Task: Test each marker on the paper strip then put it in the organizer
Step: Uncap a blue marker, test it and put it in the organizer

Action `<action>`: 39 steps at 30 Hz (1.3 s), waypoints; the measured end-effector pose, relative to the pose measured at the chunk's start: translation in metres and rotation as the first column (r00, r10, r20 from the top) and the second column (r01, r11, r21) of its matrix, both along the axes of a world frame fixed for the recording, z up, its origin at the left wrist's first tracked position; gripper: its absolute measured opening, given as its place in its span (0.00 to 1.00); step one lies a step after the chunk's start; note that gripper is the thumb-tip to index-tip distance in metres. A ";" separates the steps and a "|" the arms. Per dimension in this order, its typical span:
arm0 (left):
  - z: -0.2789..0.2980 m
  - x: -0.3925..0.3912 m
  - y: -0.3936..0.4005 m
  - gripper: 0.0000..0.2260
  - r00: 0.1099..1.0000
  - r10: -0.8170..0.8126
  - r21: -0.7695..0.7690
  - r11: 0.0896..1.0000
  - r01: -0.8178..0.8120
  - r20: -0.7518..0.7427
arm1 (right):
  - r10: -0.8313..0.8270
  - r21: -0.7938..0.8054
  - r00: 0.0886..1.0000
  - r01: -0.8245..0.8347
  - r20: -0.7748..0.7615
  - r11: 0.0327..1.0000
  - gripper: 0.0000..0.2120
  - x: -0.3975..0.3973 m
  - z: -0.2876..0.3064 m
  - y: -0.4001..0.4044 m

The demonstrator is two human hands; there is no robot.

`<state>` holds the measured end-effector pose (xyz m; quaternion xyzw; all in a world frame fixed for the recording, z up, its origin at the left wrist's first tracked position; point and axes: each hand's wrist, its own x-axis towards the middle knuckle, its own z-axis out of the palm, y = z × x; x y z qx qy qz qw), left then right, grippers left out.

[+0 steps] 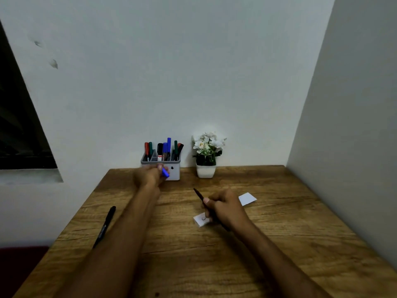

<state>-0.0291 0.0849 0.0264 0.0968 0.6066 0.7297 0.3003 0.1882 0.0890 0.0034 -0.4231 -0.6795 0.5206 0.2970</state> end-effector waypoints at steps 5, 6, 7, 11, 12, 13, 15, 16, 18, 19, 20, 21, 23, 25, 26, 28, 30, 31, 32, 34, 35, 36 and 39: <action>-0.022 0.008 0.001 0.04 0.492 -0.444 -0.503 0.864 0.014 -0.749 | -0.144 -0.109 0.950 0.118 -0.278 0.987 0.09 0.010 -0.001 0.013; -0.027 0.011 0.001 0.05 0.422 -0.471 -0.526 0.850 -0.017 -0.774 | -0.151 -0.107 0.942 0.124 -0.298 0.986 0.07 0.011 0.003 0.013; -0.031 0.014 0.002 0.06 0.387 -0.484 -0.540 0.840 -0.044 -0.785 | -0.154 -0.097 0.938 0.129 -0.311 0.987 0.05 0.013 0.007 0.012; -0.043 0.021 0.003 0.08 0.296 -0.562 -0.601 0.797 -0.056 -0.773 | -0.148 -0.041 0.930 0.143 -0.337 0.989 0.10 0.026 0.011 0.014; -0.044 0.023 0.002 0.07 0.284 -0.569 -0.607 0.792 -0.062 -0.772 | -0.148 -0.023 0.925 0.150 -0.351 0.988 0.12 0.029 0.010 0.016; -0.045 0.025 0.002 0.07 0.273 -0.574 -0.612 0.788 -0.072 -0.772 | -0.147 -0.004 0.918 0.157 -0.369 0.988 0.13 0.032 0.009 0.018; -0.044 0.029 -0.001 0.07 0.244 -0.569 -0.603 0.793 -0.090 -0.785 | -0.139 0.027 0.904 0.163 -0.404 0.986 0.12 0.038 0.007 0.023; -0.042 0.033 -0.004 0.07 0.221 -0.555 -0.585 0.805 -0.100 -0.802 | -0.142 0.024 0.895 0.167 -0.424 0.986 0.13 0.040 0.006 0.026; -0.040 0.041 -0.006 0.06 0.158 -0.498 -0.514 0.853 -0.092 -0.853 | -0.173 -0.029 0.862 0.182 -0.477 0.983 0.15 0.045 0.004 0.032; -0.039 0.045 -0.006 0.07 0.126 -0.463 -0.471 0.881 -0.045 -0.878 | -0.193 -0.065 0.838 0.186 -0.510 0.980 0.16 0.048 0.004 0.035; -0.038 0.052 -0.006 0.11 0.096 -0.441 -0.440 0.897 0.037 -0.892 | -0.207 -0.092 0.815 0.187 -0.542 0.978 0.17 0.051 0.003 0.038; -0.036 0.060 -0.006 0.15 0.065 -0.436 -0.424 0.894 0.143 -0.898 | -0.215 -0.114 0.790 0.182 -0.575 0.977 0.17 0.054 0.003 0.040; -0.036 0.076 -0.006 0.17 -0.028 -0.431 -0.417 0.851 0.319 -0.902 | -0.233 -0.160 0.724 0.170 -0.649 0.972 0.15 0.061 0.001 0.044; -0.039 0.091 -0.005 0.17 -0.142 -0.433 -0.451 0.797 0.402 -0.890 | -0.278 -0.198 0.693 0.196 -0.665 0.961 0.11 0.066 -0.003 0.048; -0.041 0.098 -0.006 0.17 -0.184 -0.457 -0.491 0.768 0.412 -0.870 | -0.313 -0.207 0.701 0.235 -0.641 0.950 0.09 0.069 -0.005 0.049; -0.046 0.104 -0.006 0.18 -0.243 -0.519 -0.571 0.712 0.408 -0.820 | -0.378 -0.201 0.736 0.322 -0.562 0.925 0.06 0.074 -0.010 0.050; -0.055 0.104 -0.004 0.21 -0.279 -0.564 -0.628 0.675 0.387 -0.777 | -0.403 -0.148 0.773 0.382 -0.490 0.912 0.07 0.080 -0.018 0.051; -0.059 0.103 -0.004 0.22 -0.297 -0.583 -0.654 0.660 0.370 -0.757 | -0.404 -0.120 0.788 0.396 -0.465 0.910 0.08 0.082 -0.021 0.051; -0.063 0.102 -0.004 0.23 -0.314 -0.596 -0.674 0.646 0.357 -0.739 | -0.403 -0.098 0.799 0.404 -0.447 0.909 0.07 0.084 -0.025 0.051; -0.069 0.100 -0.005 0.23 -0.348 -0.605 -0.698 0.625 0.349 -0.716 | -0.396 -0.058 0.812 0.412 -0.428 0.909 0.04 0.084 -0.029 0.050; -0.070 0.100 -0.006 0.23 -0.357 -0.604 -0.702 0.619 0.352 -0.712 | -0.388 -0.029 0.821 0.415 -0.420 0.910 0.04 0.083 -0.030 0.049; -0.072 0.100 -0.006 0.23 -0.363 -0.599 -0.700 0.618 0.357 -0.714 | -0.382 0.004 0.833 0.419 -0.401 0.908 0.04 0.082 -0.030 0.048; -0.076 0.098 -0.005 0.24 -0.384 -0.588 -0.701 0.621 0.350 -0.712 | -0.370 0.098 0.869 0.422 -0.329 0.902 0.03 0.078 -0.028 0.047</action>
